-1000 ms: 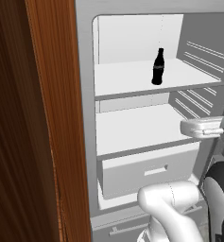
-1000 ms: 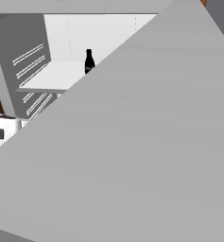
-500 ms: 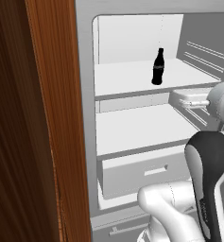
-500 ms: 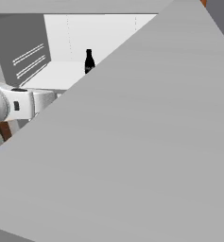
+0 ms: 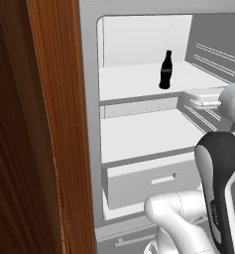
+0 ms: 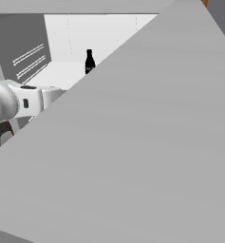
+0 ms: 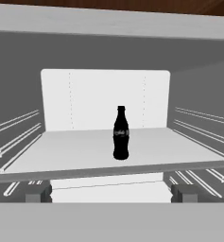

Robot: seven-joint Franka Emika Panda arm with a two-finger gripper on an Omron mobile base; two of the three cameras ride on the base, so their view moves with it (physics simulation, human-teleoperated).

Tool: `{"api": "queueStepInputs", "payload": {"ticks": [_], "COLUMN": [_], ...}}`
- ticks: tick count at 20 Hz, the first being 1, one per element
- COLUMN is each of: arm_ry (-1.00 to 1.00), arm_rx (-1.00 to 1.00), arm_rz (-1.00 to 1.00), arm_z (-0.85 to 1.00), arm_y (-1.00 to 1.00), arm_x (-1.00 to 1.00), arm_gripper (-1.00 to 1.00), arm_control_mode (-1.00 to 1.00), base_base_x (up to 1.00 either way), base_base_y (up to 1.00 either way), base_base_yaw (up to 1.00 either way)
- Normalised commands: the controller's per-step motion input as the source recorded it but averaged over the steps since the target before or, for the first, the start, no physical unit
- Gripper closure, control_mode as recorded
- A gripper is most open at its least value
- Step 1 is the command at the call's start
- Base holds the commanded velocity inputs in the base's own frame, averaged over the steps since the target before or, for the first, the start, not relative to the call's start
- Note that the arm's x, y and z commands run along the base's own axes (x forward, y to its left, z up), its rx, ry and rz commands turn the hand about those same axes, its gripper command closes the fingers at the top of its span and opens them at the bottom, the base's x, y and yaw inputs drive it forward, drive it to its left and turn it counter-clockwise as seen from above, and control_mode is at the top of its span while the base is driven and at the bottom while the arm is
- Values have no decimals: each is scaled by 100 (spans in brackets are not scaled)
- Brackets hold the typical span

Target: Open the fridge, grab two sodas, and place both sodas inside the bowl with ice on the dining counter.

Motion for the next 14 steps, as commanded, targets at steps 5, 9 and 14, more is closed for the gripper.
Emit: {"api": "queueStepInputs", "payload": {"ticks": [5,9,14], "arm_ry": [0,0,0], "arm_rx": [0,0,0], "arm_rz": [0,2,0], "arm_z": [0,0,0], "arm_y": [-14,-16,-13], "arm_x": [14,22,34], "arm_gripper": [-100,-100,-100], "arm_control_mode": [-100,-100,-100], "base_base_x": [0,0,0], "base_base_y": [0,0,0], "base_base_yaw": [0,0,0]}}
